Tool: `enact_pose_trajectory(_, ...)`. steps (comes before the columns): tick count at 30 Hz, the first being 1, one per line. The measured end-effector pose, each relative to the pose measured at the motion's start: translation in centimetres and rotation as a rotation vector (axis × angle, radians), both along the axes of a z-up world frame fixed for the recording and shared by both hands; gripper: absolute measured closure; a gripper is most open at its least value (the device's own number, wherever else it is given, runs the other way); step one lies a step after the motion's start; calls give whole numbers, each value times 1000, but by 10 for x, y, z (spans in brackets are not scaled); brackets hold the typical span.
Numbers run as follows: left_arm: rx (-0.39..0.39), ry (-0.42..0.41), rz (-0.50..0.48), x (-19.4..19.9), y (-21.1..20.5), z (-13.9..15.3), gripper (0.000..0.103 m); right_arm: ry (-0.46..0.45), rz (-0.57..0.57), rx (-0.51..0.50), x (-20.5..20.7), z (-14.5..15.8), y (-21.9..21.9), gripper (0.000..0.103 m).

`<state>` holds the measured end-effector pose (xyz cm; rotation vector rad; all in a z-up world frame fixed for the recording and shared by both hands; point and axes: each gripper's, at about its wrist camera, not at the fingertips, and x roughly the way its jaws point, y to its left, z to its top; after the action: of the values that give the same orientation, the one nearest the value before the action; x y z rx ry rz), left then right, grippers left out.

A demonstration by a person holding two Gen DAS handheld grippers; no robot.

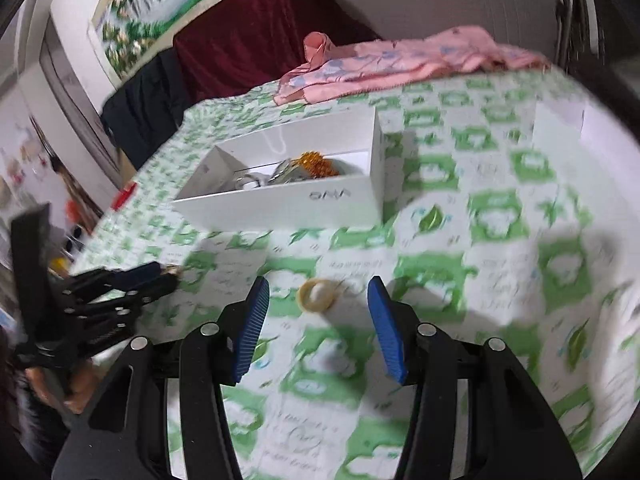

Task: Organize jewelry
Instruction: 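Grasp the other gold ring with the right tool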

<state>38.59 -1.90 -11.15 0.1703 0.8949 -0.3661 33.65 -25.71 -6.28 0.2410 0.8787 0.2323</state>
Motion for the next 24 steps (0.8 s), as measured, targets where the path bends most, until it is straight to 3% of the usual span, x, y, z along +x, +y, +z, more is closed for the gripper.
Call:
enact_pose_trajectory(7, 31, -15, -6, -1, -5, -1, 57, 29, 77, -170, 8, -10, 26, 54)
enact_pose_trajectory(8, 28, -12, -6, -1, -4, -1, 57, 28, 75, -188, 9, -10, 29, 58)
enact_pose_trajectory(9, 25, -11, -6, -1, -4, -1, 57, 27, 71, -199, 8, -10, 29, 79)
enact_pose_trajectory(10, 25, -11, -6, -1, -4, -1, 57, 26, 67, -212, 8, -10, 29, 82)
enact_pose_trajectory(24, 30, -12, -21, 3, -10, -1, 57, 26, 71, -178, -9, -9, 21, 81)
